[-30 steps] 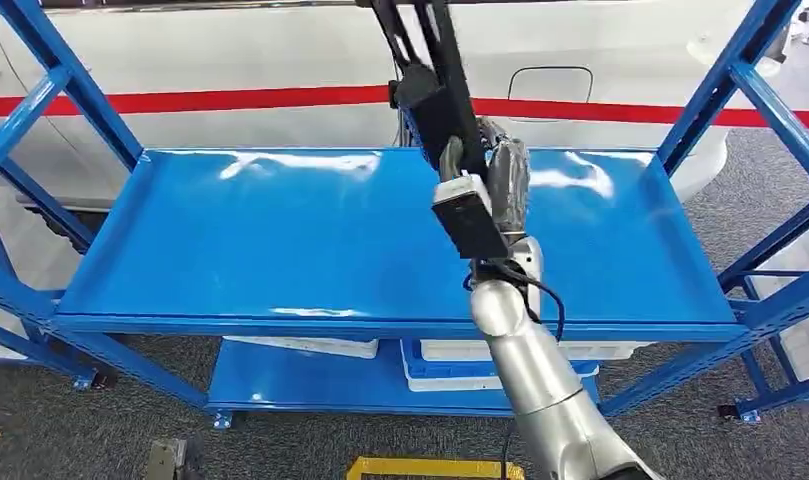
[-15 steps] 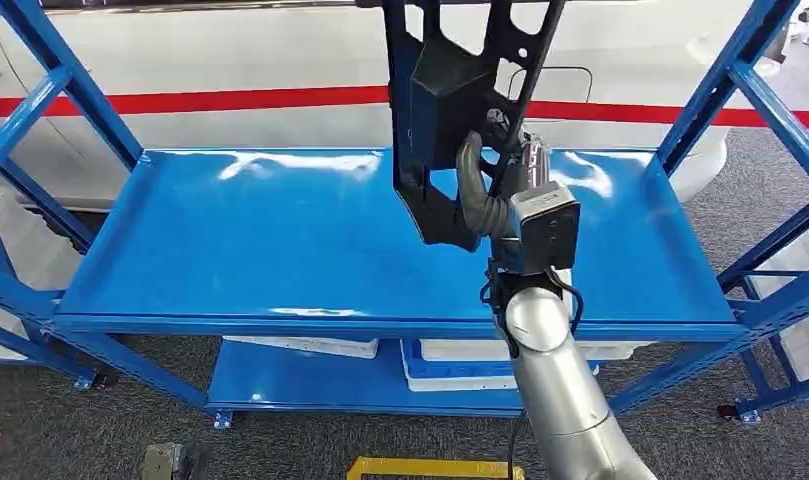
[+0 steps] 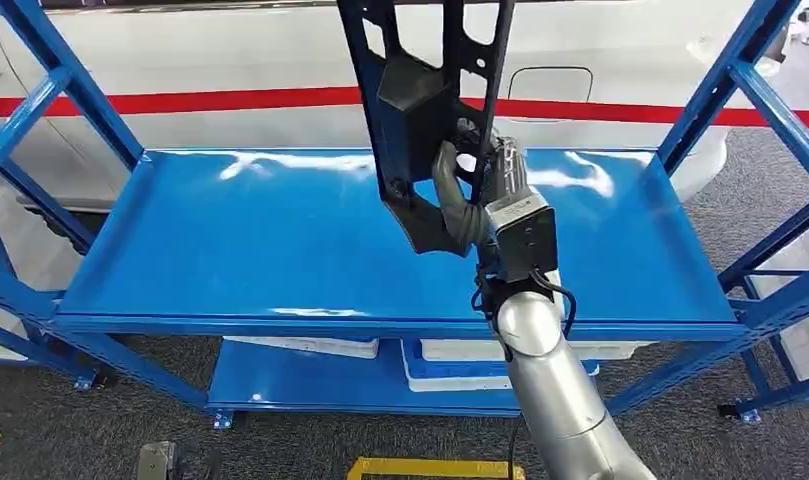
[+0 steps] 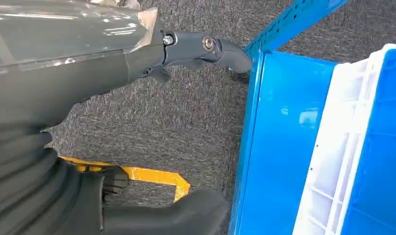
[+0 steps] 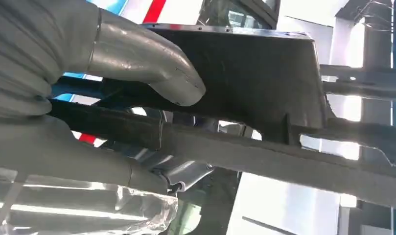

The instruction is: Take the parts from the cabinet and place them on the table.

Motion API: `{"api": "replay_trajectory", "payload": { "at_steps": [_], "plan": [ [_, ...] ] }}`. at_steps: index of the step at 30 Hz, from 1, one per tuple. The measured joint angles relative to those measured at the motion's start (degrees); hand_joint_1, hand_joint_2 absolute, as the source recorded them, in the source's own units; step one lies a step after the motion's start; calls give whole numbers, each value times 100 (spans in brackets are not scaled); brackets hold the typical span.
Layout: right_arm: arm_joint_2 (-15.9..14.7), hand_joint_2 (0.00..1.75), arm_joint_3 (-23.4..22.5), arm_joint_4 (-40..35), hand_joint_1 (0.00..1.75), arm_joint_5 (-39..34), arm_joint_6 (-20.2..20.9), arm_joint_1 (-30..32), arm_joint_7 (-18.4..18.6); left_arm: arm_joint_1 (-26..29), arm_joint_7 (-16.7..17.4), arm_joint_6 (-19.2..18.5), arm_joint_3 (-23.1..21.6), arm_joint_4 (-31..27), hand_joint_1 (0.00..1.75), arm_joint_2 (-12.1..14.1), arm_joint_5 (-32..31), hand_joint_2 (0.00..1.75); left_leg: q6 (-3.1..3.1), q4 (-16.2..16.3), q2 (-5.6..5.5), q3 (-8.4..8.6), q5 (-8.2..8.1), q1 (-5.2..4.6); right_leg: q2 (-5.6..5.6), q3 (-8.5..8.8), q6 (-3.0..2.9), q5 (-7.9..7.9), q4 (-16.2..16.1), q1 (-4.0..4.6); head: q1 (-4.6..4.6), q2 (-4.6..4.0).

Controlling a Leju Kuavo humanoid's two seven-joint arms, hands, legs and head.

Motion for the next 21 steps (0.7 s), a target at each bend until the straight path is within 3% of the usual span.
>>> {"api": "replay_trajectory", "payload": {
  "at_steps": [2,3,4,5,6,8,9,10,11,12,14,15,16,17,19,20,21],
  "plan": [
    [0,175,9,2,175,-17,48,-1,0,-1,-2,-35,33,0,0,0,7,175,34,10,1,-7,-14,-7,0,4,15,9,-10,-8,-7,0],
    [2,175,11,2,175,-17,59,-2,0,-4,-2,-59,39,-4,0,0,9,175,57,3,2,-8,-2,-15,0,17,41,26,-45,-12,0,0],
    [7,175,13,2,175,-20,63,-4,-2,-4,-9,-87,39,-22,0,0,9,175,111,-52,0,19,86,-19,4,42,103,74,-78,8,-11,0],
    [5,175,13,4,175,-30,70,-5,-2,-8,-15,-115,41,-24,0,-4,9,175,140,-212,19,100,179,72,-5,1,93,20,-60,39,11,0],
    [0,175,13,7,175,-57,85,-20,-4,-17,-20,-166,41,-24,0,-15,15,175,145,-256,33,120,217,51,-16,-56,75,-111,89,39,15,0],
    [-9,175,20,24,175,-96,150,-35,-4,-22,-20,-268,41,-24,0,-22,30,175,154,-252,40,106,224,53,-15,-396,14,-508,931,25,33,0],
    [-18,175,22,39,175,-116,177,-20,-4,-23,-22,-319,44,-24,0,-26,35,175,154,-250,44,96,224,54,-16,-598,21,-670,1406,15,26,0],
    [-33,175,26,61,175,-129,199,-9,-4,-22,-20,-360,44,-24,0,-24,37,175,152,-247,44,91,225,55,-17,-696,62,-708,1638,1,41,0],
    [-46,175,31,74,175,-151,223,-3,-4,-17,-20,-404,44,-24,0,-28,44,175,143,-246,44,88,229,61,-19,-665,123,-647,1607,-23,39,0],
    [-52,175,33,85,175,-168,247,-4,-2,-16,-20,-459,44,-24,0,-33,44,175,135,-236,42,83,229,70,-22,-508,200,-506,1346,-55,44,0],
    [-55,175,50,103,175,-175,256,-34,-2,-21,-20,-562,44,-24,0,-39,44,175,66,-152,35,63,190,111,-76,61,354,-144,312,-115,44,0],
    [-57,175,59,112,175,-179,258,-55,-2,-28,-20,-594,44,-26,0,-30,46,175,-2,-79,32,-11,147,84,-71,275,350,-236,68,-88,50,0],
    [-50,175,77,116,175,-183,264,-58,-4,-42,-17,-634,44,-26,0,-15,46,175,-37,-25,27,-57,142,81,-4,221,281,-174,160,-18,46,0],
    [-61,175,76,125,175,-188,264,-66,-2,-47,-20,-653,44,-31,0,-9,44,175,-54,49,17,-75,130,68,-11,169,240,-210,118,-93,57,0],
    [-55,175,101,151,175,-208,269,-68,0,-51,-9,-728,41,-28,0,-13,44,175,-79,75,7,-127,150,100,-2,108,204,-219,181,-61,35,0],
    [-52,175,107,160,175,-212,273,-72,0,-57,-2,-752,41,-28,0,-11,44,175,-117,139,9,-165,79,140,-3,93,130,-186,158,-87,33,0],
    [-48,175,116,162,175,-212,275,-77,0,-64,7,-805,41,-28,0,-11,55,175,-129,311,12,-232,-109,144,-5,71,87,-161,160,-69,17,0]
  ]
}}
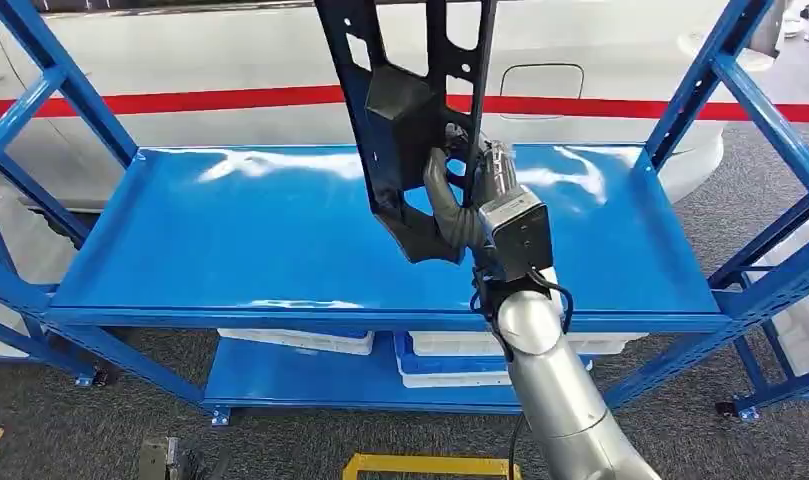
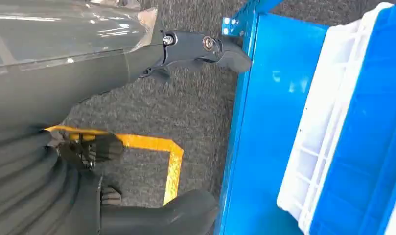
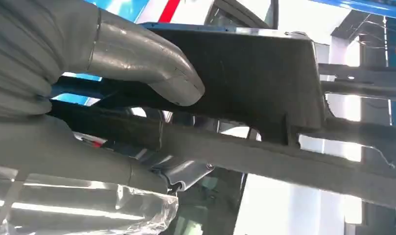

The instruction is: Take the parts from the cabinet and place them on the table.

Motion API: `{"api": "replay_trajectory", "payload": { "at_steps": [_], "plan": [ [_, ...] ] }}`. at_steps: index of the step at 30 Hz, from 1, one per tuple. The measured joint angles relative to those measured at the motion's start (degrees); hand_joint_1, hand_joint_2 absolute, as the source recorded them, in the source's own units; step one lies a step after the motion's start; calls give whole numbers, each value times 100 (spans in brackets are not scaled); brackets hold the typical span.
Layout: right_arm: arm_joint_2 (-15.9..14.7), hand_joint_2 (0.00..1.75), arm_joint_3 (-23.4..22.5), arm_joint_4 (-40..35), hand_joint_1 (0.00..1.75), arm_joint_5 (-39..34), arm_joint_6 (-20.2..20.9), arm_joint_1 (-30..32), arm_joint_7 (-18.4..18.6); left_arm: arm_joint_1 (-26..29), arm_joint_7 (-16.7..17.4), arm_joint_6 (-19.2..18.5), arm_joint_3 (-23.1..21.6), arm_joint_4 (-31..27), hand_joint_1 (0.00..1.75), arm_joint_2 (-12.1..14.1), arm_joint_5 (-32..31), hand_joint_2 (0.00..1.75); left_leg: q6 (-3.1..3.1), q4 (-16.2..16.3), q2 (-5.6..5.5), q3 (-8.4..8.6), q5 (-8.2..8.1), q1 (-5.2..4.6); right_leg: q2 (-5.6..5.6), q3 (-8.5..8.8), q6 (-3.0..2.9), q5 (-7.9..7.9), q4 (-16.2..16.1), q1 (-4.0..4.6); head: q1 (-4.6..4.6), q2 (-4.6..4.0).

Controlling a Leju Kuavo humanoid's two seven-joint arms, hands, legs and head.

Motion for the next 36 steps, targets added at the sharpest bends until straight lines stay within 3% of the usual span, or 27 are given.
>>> {"api": "replay_trajectory", "payload": {
  "at_steps": [3,4,5,6,8,9,10,13,14,15,17,18,19,20,21,22,23,24,25,28,29,30,32,33,34,35,36],
  "plan": [
    [2,175,15,35,175,44,0,-23,7,-20,61,-229,2,0,0,4,59,175,-21,1201,-2,-465,-714,1,-9,-100,-113,71,4,70,-9,0],
    [2,175,17,50,175,50,0,-22,11,-16,77,-262,2,0,0,4,61,175,-10,1483,-3,-565,-806,0,-11,-139,-146,96,5,100,-4,0],
    [2,175,20,68,175,61,0,-22,13,-12,87,-297,2,0,0,4,61,175,10,1519,-3,-547,-770,0,-11,-179,-177,121,6,125,-7,0],
    [2,175,20,85,175,92,-4,-22,15,-16,101,-301,2,0,0,4,59,175,52,1295,-3,-391,-619,-3,-10,-218,-192,160,6,150,-6,0],
    [2,175,20,94,175,146,-20,-26,17,-29,138,-303,2,0,0,4,59,175,157,365,-5,209,-241,-34,-4,-271,-182,222,3,184,-6,0],
    [4,175,17,94,175,168,-22,-29,17,-47,155,-308,2,-2,0,9,57,175,210,-108,-6,481,-273,-63,-7,-276,-170,254,4,178,-4,2],
    [4,175,17,94,175,203,-33,-31,13,-52,164,-314,0,-4,0,11,57,175,174,-108,14,503,-252,-88,-6,-282,-121,299,-28,200,11,0],
    [7,175,20,98,175,295,-98,-43,-46,-52,170,-328,2,-4,0,22,52,175,228,-153,-5,433,-120,-188,-32,-289,-4,414,-62,132,2,0],
    [-2,175,15,100,175,304,-131,-44,-55,-48,170,-321,2,-4,0,20,55,175,255,-251,3,411,-21,-181,-26,-300,51,454,-84,171,2,0],
    [-11,175,9,105,175,313,-153,-46,-79,-52,170,-321,2,-2,0,17,52,175,268,-304,50,399,86,-143,-37,-396,22,307,38,168,-9,0],
    [-20,175,-2,111,175,319,-164,-57,-120,-46,173,-315,2,-4,0,17,48,175,332,-318,52,239,215,-147,-39,-630,-96,-304,683,169,41,0],
    [-26,175,-4,122,175,323,-172,-50,-146,-34,173,-304,2,-4,0,17,48,175,344,-317,58,164,268,-151,-39,-730,-117,-536,1102,162,42,0],
    [-37,175,-7,140,175,337,-186,-50,-162,-28,173,-301,2,-4,0,22,48,175,344,-309,62,71,330,-153,-40,-806,-94,-673,1498,152,46,0],
    [-50,175,-7,153,175,341,-206,-47,-186,-20,173,-301,2,-2,0,22,48,175,339,-307,64,-4,389,-152,-40,-779,-45,-654,1647,146,59,0],
    [-57,175,-7,164,175,345,-216,-47,-212,-16,168,-301,2,-2,0,20,48,175,327,-305,66,-82,442,-149,-40,-648,22,-566,1571,132,57,0],
    [-57,175,-7,166,175,345,-225,-47,-236,-14,166,-301,2,-2,0,17,46,175,310,-298,65,-153,494,-147,-41,-411,88,-443,1297,131,63,0],
    [-55,175,-7,166,175,345,-225,-48,-256,-13,162,-301,2,-2,0,15,44,175,283,-291,64,-217,546,-146,-47,-52,135,-321,805,115,61,0],
    [-52,175,-4,164,175,348,-227,-48,-278,-13,155,-301,2,-2,0,13,33,175,252,-267,63,-254,581,-147,-60,320,134,-318,300,107,66,0],
    [-46,175,0,157,175,350,-230,-49,-297,-11,142,-301,2,-2,0,13,24,175,213,-233,62,-324,607,-183,-59,608,96,-438,-103,145,70,0],
    [-42,175,4,136,175,358,-262,14,-354,-5,109,-299,2,-2,0,13,11,175,118,-240,67,-335,733,-161,-38,525,17,-416,-126,183,46,0],
    [-44,175,4,129,175,365,-269,40,-358,-2,101,-293,2,-2,0,17,11,175,82,-241,55,-355,766,-163,-44,466,-57,-364,-162,113,50,0],
    [-42,175,7,125,175,365,-282,42,-378,-1,94,-288,2,-2,0,22,11,175,51,-166,33,-418,628,-116,-58,481,-101,-304,-169,67,55,0],
    [-37,175,9,111,175,365,-317,54,-437,0,81,-286,2,-2,0,20,2,175,-16,420,20,-607,-25,-84,-67,364,-239,-190,-165,85,9,0],
    [-37,175,7,101,175,363,-339,60,-470,1,74,-284,2,-2,0,20,2,175,-50,845,19,-722,-300,-66,-68,303,-238,-138,-160,95,18,0],
    [-39,175,9,92,175,339,-354,77,-514,2,70,-279,2,-2,0,20,2,175,-86,1228,19,-808,-469,-44,-69,242,-238,-90,-159,107,7,0],
    [-42,175,7,81,175,315,-372,104,-566,2,66,-273,2,-2,0,20,2,175,-112,1467,21,-821,-487,-15,-69,181,-229,-42,-157,118,11,0],
    [-44,175,7,65,175,304,-391,133,-595,2,61,-266,2,-2,0,20,2,175,-127,1444,22,-709,-362,12,-68,112,-212,14,-153,121,13,0]
  ]
}}
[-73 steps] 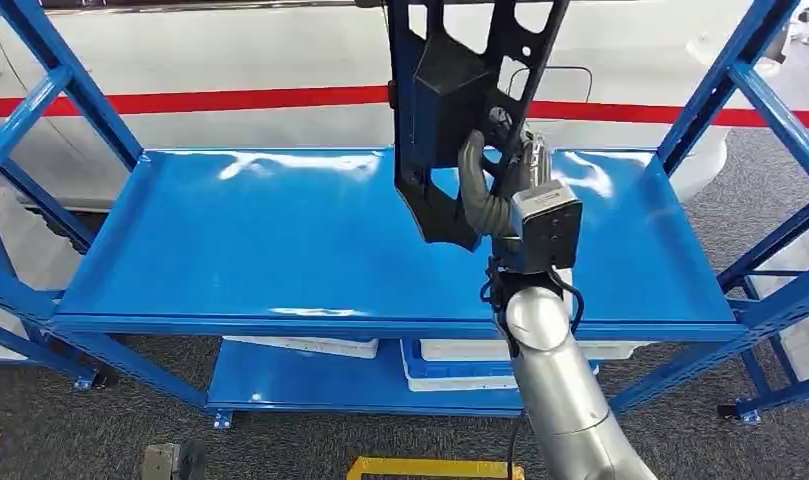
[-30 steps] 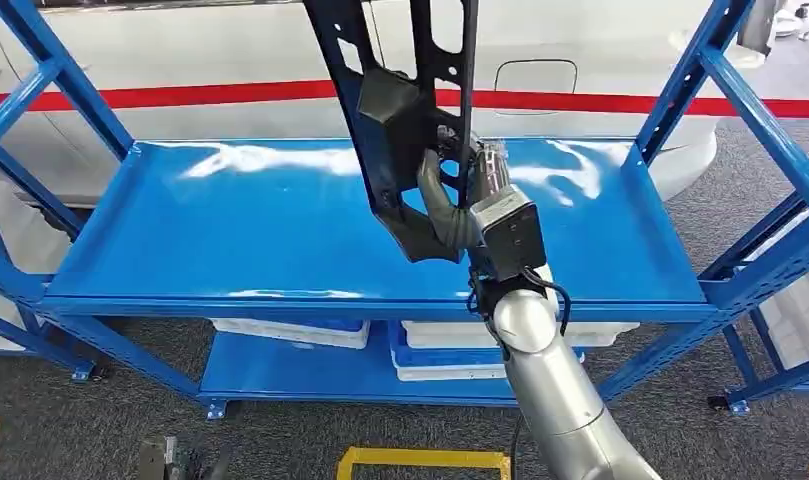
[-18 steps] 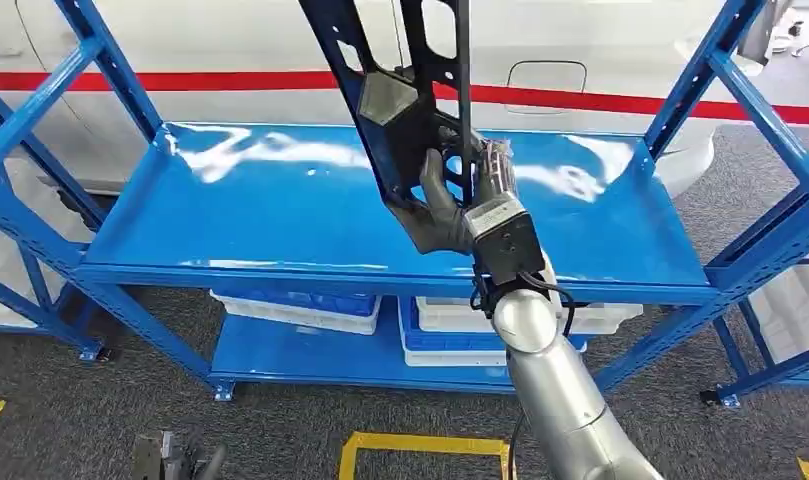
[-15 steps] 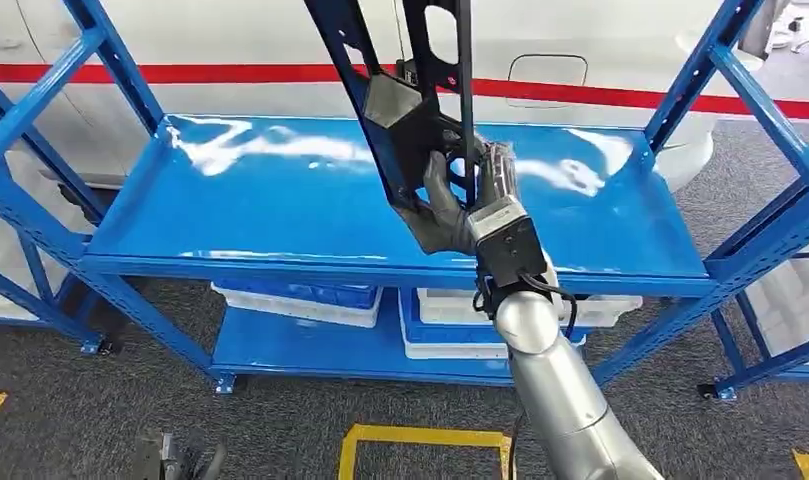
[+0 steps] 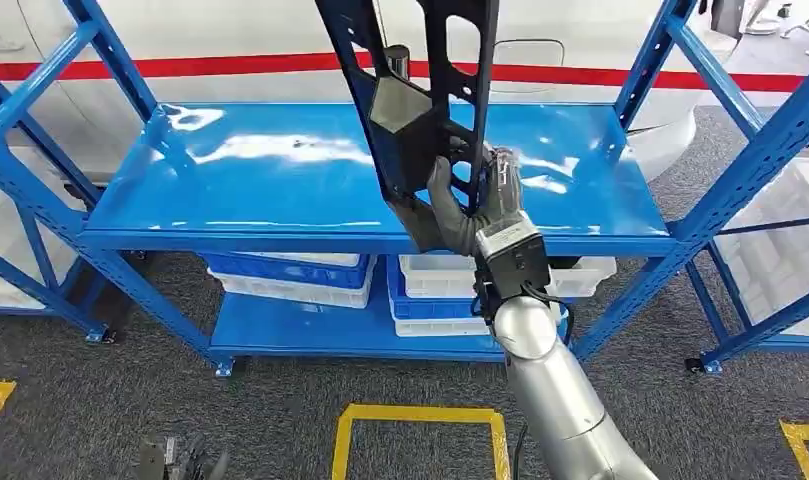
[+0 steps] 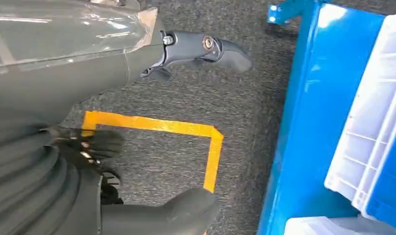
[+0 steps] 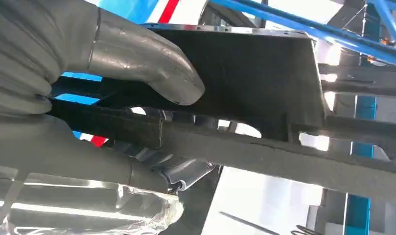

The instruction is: Take the parts from the cabinet and place them on the table.

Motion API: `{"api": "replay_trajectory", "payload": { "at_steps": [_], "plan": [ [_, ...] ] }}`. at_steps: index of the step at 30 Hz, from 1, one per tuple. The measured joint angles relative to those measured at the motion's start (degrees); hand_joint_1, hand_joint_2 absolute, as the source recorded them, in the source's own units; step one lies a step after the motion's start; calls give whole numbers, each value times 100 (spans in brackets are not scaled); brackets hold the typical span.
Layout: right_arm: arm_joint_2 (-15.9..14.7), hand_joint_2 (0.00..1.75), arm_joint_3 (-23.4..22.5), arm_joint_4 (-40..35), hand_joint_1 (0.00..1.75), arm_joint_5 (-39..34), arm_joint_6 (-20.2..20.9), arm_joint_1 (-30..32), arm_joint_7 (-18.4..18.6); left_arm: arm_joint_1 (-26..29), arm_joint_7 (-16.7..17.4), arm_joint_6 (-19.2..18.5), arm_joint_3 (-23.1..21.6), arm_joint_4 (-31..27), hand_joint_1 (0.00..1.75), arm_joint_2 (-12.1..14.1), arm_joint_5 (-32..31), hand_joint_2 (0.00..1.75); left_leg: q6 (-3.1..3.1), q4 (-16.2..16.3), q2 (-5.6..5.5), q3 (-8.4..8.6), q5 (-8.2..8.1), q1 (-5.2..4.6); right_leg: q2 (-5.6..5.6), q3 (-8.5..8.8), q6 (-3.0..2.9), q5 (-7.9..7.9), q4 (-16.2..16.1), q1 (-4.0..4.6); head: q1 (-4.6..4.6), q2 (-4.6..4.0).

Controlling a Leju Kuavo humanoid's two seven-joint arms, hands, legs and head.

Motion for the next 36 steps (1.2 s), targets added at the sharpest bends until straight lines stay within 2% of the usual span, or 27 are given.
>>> {"api": "replay_trajectory", "payload": {
  "at_steps": [1,3,4,5,7,8,9,11,12,13,14,15,17,18,20,23,24,26,27,28,29,30,31,33,34,35,36],
  "plan": [
    [-2,175,2,-24,175,-9,-28,29,-37,-2,-2,9,0,0,0,-2,0,175,-8,-239,1,219,180,21,3,-58,20,40,2,0,-7,0],
    [-4,175,0,-85,175,-15,-59,67,-72,-18,-4,15,0,0,0,-2,0,175,-1,-1104,-2,880,403,53,8,-131,68,122,3,-3,-7,0],
    [-4,175,0,-129,175,-20,-68,77,-85,-40,-4,15,0,0,0,-2,-2,175,15,-1520,-23,1161,272,51,8,-154,110,149,7,5,-7,0],
    [-13,175,-2,-168,175,-24,-90,77,-103,-52,-11,17,0,-2,0,-2,-4,175,40,-1707,-50,1249,246,1,1,-189,164,188,8,11,22,0],
    [-13,175,2,-210,175,-24,-140,114,-151,-48,-15,20,0,-2,0,4,-9,175,113,-1697,-43,1178,288,-74,-12,-224,271,286,-6,-34,20,0],
    [-18,175,2,-229,175,-26,-153,159,-157,-43,-15,20,0,-2,0,4,-7,175,182,-1727,-40,1165,341,-103,-11,-228,309,333,-26,-41,31,0],
    [-31,175,-2,-238,175,-28,-168,199,-162,-43,-17,22,0,-2,0,4,-7,175,289,-1822,-11,1143,455,-44,-10,-273,342,313,23,-6,31,0],
    [-63,175,-4,-260,175,-39,-183,245,-181,-62,-15,24,0,-2,0,4,-9,175,366,-1826,28,992,573,-91,0,-495,220,-194,438,-4,70,0],
    [-76,175,-7,-264,175,-39,-192,273,-192,-57,-15,24,0,-2,0,9,-9,175,407,-1824,33,904,654,-109,0,-615,149,-526,893,-8,77,0],
    [-90,175,-7,-269,175,-33,-201,315,-216,-56,-17,26,2,-2,0,9,-9,175,422,-1820,42,804,726,-120,0,-720,126,-754,1358,-9,64,0],
    [-105,175,-4,-273,175,-29,-203,359,-238,-56,-15,26,2,-2,0,9,-11,175,421,-1814,44,715,791,-123,0,-747,159,-817,1650,-8,85,0],
    [-118,175,-4,-273,175,-24,-208,407,-256,-52,-15,26,2,-2,0,0,-15,175,414,-1814,44,623,862,-126,0,-671,214,-740,1729,-7,87,0],
    [-131,175,2,-277,175,-17,-223,450,-277,-51,-15,26,2,-2,0,-9,-15,175,379,-1805,44,435,996,-126,-1,-236,344,-441,1276,-7,92,0],
    [-133,175,9,-284,175,-11,-229,453,-288,-50,-15,26,0,-2,0,-11,-15,175,354,-1794,42,356,1064,-126,-4,117,358,-371,810,-8,92,0],
    [-125,175,18,-337,175,-4,-232,461,-304,-50,-17,26,0,-2,0,-13,-15,175,283,-1722,44,228,1163,-156,6,770,289,-622,-140,46,96,2],
    [-133,175,20,-356,175,4,-245,545,-350,-25,-20,33,2,0,0,-11,-33,175,212,-1744,42,222,1324,-138,25,594,215,-553,-73,57,70,0],
    [-140,175,24,-356,175,4,-247,577,-350,-11,-20,33,0,2,0,-9,-57,175,187,-1729,33,186,1317,-119,8,569,159,-487,-89,-44,68,0],
    [-138,175,33,-387,175,9,-251,597,-352,3,-13,31,0,4,0,-9,-92,175,119,-1300,22,56,684,-86,-14,472,60,-361,-86,-26,53,0],
    [-138,175,33,-404,175,9,-251,601,-352,-2,-13,33,0,4,0,-11,-109,175,88,-901,14,-41,327,-77,-19,421,9,-287,-82,-15,41,2],
    [-138,175,35,-422,175,9,-251,601,-352,-4,-11,33,0,4,0,-11,-109,175,63,-470,4,-134,60,-63,-20,336,6,-214,-77,-1,52,0],
    [-140,175,35,-433,175,9,-254,608,-350,-4,0,33,0,4,0,-11,-114,175,44,-56,3,-200,-88,-50,-19,235,12,-142,-75,15,46,0],
    [-140,175,33,-435,175,9,-258,620,-347,-4,4,35,-2,4,0,-11,-120,175,38,146,3,-188,-51,-36,-19,155,20,-76,-73,20,44,0],
    [-140,175,33,-437,175,17,-264,625,-334,-6,7,52,-2,4,0,-15,-127,175,32,127,4,-75,116,-23,-18,66,25,-39,-74,20,48,0],
    [-140,175,35,-463,175,76,-277,625,-328,-28,2,146,-7,4,0,-17,-170,175,20,-448,7,428,559,19,-19,-79,66,76,-70,16,39,0],
    [-140,175,39,-482,175,112,-290,620,-323,-43,0,174,-11,4,0,-17,-181,175,15,-842,58,737,593,32,-40,-108,90,110,-65,20,41,0],
    [-140,175,52,-518,175,153,-306,622,-304,-78,0,210,-15,4,0,-22,-188,175,15,-1383,202,1104,344,12,-58,-132,117,146,-58,45,26,0],
    [-151,175,59,-535,175,177,-328,612,-297,-121,-2,234,-17,2,0,-24,-195,175,88,-1668,171,1256,246,-40,-84,-139,156,172,-50,60,42,2]
  ]
}}
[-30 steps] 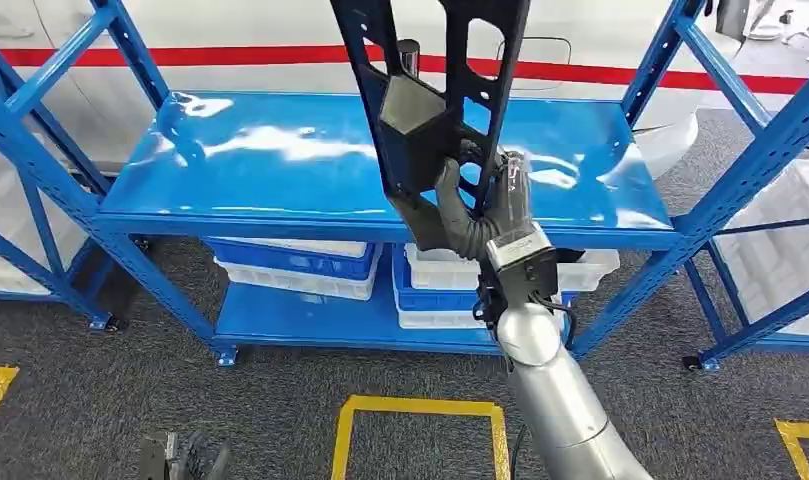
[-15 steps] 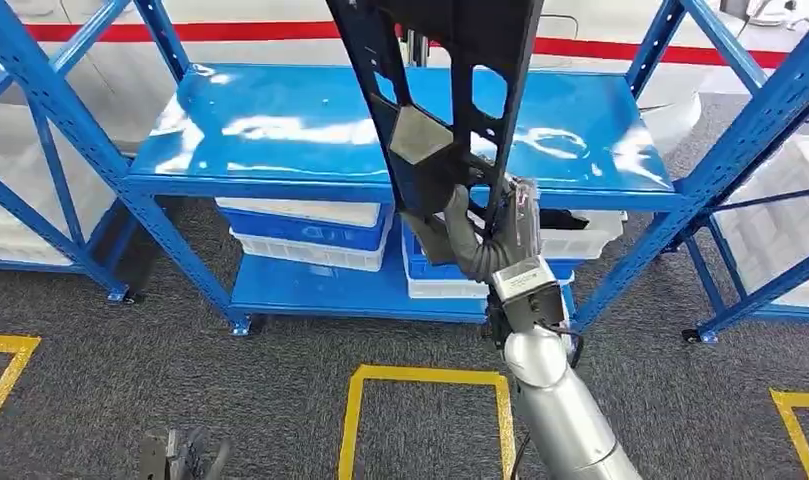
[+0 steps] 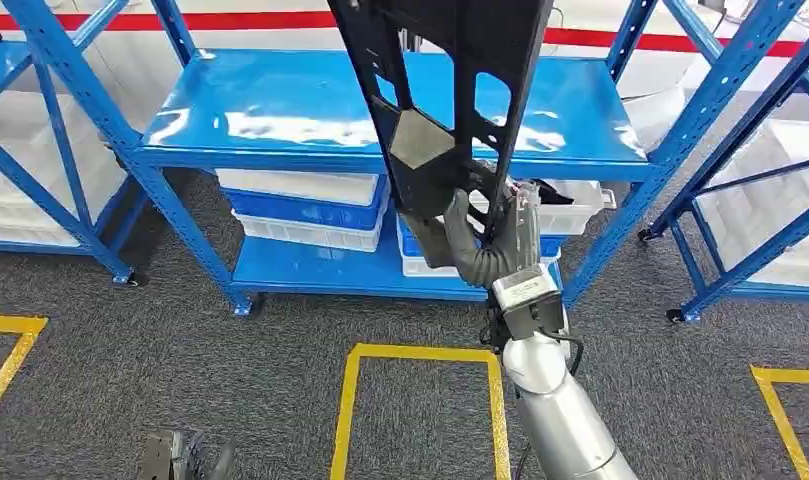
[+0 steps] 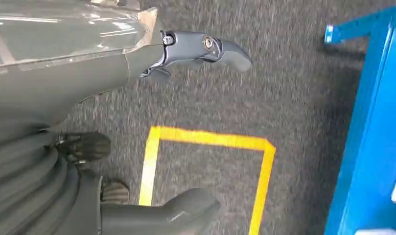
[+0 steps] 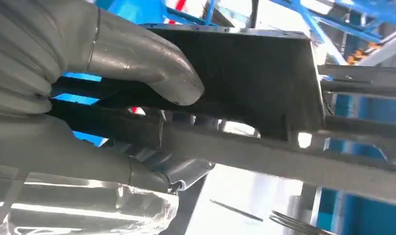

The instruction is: Take the parts from the cabinet and place them on the table.

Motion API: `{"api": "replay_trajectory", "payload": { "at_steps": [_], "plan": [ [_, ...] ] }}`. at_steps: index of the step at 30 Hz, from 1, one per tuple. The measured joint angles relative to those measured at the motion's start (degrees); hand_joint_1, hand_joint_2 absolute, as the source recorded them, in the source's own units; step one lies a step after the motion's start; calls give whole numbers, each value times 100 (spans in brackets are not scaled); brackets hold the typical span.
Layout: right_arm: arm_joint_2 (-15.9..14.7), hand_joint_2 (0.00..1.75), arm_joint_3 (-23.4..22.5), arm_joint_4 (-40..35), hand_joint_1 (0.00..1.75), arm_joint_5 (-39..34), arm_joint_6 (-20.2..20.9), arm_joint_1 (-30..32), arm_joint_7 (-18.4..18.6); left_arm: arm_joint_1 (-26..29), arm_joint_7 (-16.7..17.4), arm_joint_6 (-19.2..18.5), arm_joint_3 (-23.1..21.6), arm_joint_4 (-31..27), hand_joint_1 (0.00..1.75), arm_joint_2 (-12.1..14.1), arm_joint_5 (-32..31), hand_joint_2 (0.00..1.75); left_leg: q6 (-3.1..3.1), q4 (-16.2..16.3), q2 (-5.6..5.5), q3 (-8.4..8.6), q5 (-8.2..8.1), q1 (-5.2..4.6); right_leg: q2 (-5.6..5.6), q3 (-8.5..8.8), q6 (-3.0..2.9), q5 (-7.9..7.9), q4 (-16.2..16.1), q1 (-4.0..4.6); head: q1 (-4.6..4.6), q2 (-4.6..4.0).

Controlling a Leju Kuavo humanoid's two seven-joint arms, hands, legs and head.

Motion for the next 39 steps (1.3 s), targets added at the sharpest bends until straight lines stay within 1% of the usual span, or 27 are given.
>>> {"api": "replay_trajectory", "payload": {
  "at_steps": [3,4,5,7,9,10,11,13,14,15,17,18,19,20,21,23,24,25,26,28,29,30,31,34,35,37,39],
  "plan": [
    [2,175,50,-24,175,88,-31,7,68,-23,0,46,-4,0,0,-2,-26,175,168,-72,-95,-70,40,-75,-113,-24,148,102,-15,-34,-2,-2],
    [-2,175,61,-26,175,100,-35,11,72,-11,0,59,-4,0,0,-4,-28,175,250,-108,-101,-83,130,-43,-101,-112,169,73,59,-19,-4,-2],
    [0,175,66,-33,175,118,-39,12,74,-14,-2,68,-7,0,0,-4,-31,175,279,-107,-124,-137,173,-74,-43,-209,147,-87,239,-43,4,-2],
    [-9,175,76,-59,175,149,-46,47,81,-15,-2,81,-7,0,0,0,-35,175,353,-101,-177,-254,266,-97,22,-559,34,-593,1125,-44,20,-2],
    [-20,175,81,-70,175,181,-48,140,85,1,-2,90,-7,2,0,7,-41,175,369,-96,-248,-362,346,-125,45,-803,27,-860,1861,-43,18,-2],
    [-31,175,81,-70,175,195,-50,188,85,14,-2,92,-7,2,0,4,-44,175,365,-94,-294,-400,375,-136,55,-731,50,-836,1813,-41,20,-2],
    [-35,175,85,-74,175,225,-48,223,85,25,-2,92,-7,2,0,4,-44,175,361,-90,-334,-428,402,-143,69,-526,79,-750,1542,-36,22,-2],
    [-37,175,90,-96,175,269,-50,236,85,27,-2,103,-7,2,0,0,-50,175,337,-84,-429,-460,442,-164,175,141,107,-453,485,-14,20,-2],
    [-37,175,94,-122,175,284,-48,236,85,27,-4,107,-7,2,0,-19,-52,175,321,-83,-458,-479,455,-164,354,358,68,-419,122,3,24,-2],
    [-33,175,96,-153,175,297,-48,239,81,18,-4,109,-7,2,0,-20,-52,175,302,-44,-494,-516,462,-219,339,414,58,-415,-13,4,7,-2],
    [-35,175,98,-170,175,313,-48,257,81,31,-9,109,-7,2,0,-22,-57,175,244,-54,-538,-547,486,-170,292,398,32,-404,7,76,-15,-2],
    [-35,175,98,-173,175,317,-48,266,81,38,-9,111,-7,2,0,-20,-63,175,178,-84,-572,-549,511,-157,263,413,-29,-394,-17,71,0,-2],
    [-29,175,98,-188,175,326,-48,269,81,41,-13,127,-7,-2,0,18,-90,175,162,-43,-568,-575,496,-145,200,447,-97,-329,-105,-106,0,-2],
    [-11,175,101,-203,175,334,-50,275,81,43,-15,140,-9,0,0,-2,-105,175,121,73,-431,-628,383,-149,166,451,-99,-313,-132,-72,-15,-2],
    [11,175,101,-225,175,341,-63,278,83,31,-18,142,-13,0,0,-2,-125,175,83,389,-329,-768,152,-117,118,445,-160,-309,-132,-68,-61,-2],
    [11,175,98,-264,175,350,-87,289,81,32,-17,149,-13,0,0,-2,-142,175,-4,1223,-287,-1135,-239,-41,32,442,-174,-299,-125,-33,-55,-2],
    [11,175,98,-264,175,354,-98,308,83,43,-17,151,-15,2,0,-2,-157,175,-47,1504,-280,-1268,-304,-4,-12,440,-174,-300,-120,-25,-72,-2],
    [11,175,98,-267,175,361,-107,334,83,54,-17,151,-20,2,0,-2,-164,175,-81,1533,-263,-1285,-232,32,-54,443,-172,-302,-119,-22,-63,-2],
    [11,175,98,-280,175,367,-109,355,83,58,-17,151,-20,4,0,-2,-164,175,-111,1312,-232,-1189,-56,65,-100,443,-169,-308,-113,-24,-70,-2],
    [11,175,98,-317,175,367,-118,376,83,47,-22,155,-22,2,0,0,-164,175,-143,392,-66,-732,433,115,-181,452,-121,-345,-89,-37,-72,-2],
    [11,175,98,-334,175,367,-118,374,83,37,-24,157,-22,2,0,0,-164,175,-145,38,131,-572,486,113,-216,452,-91,-364,-78,-27,-77,-2],
    [9,175,96,-354,175,367,-120,376,83,18,-28,157,-26,2,0,-4,-164,175,-108,-25,204,-549,452,14,-247,425,-61,-376,-55,43,-92,-2],
    [9,175,96,-367,175,369,-124,382,83,9,-31,159,-31,2,0,-2,-164,175,-29,-8,123,-580,460,18,-283,411,-33,-375,-59,32,-70,-2],
    [9,175,94,-398,175,374,-127,430,83,18,-37,188,-33,2,0,11,-164,175,110,-88,-35,-578,516,-23,-400,436,71,-417,-53,21,-77,-2],
    [0,175,90,-407,175,376,-131,437,83,17,-39,197,-37,2,0,4,-164,175,147,-119,-60,-558,540,-9,-219,348,83,-494,61,-13,-68,-2],
    [-7,175,76,-417,175,374,-133,449,81,-14,-37,205,-42,2,0,7,-162,175,225,-124,-158,-579,564,-12,7,10,-4,-866,820,-30,-44,-2],
    [-33,175,55,-413,175,367,-133,501,81,-5,-37,208,-42,2,0,7,-153,175,235,-121,-281,-601,570,-18,46,-436,-17,-1138,1688,-48,-37,-2]
  ]
}}
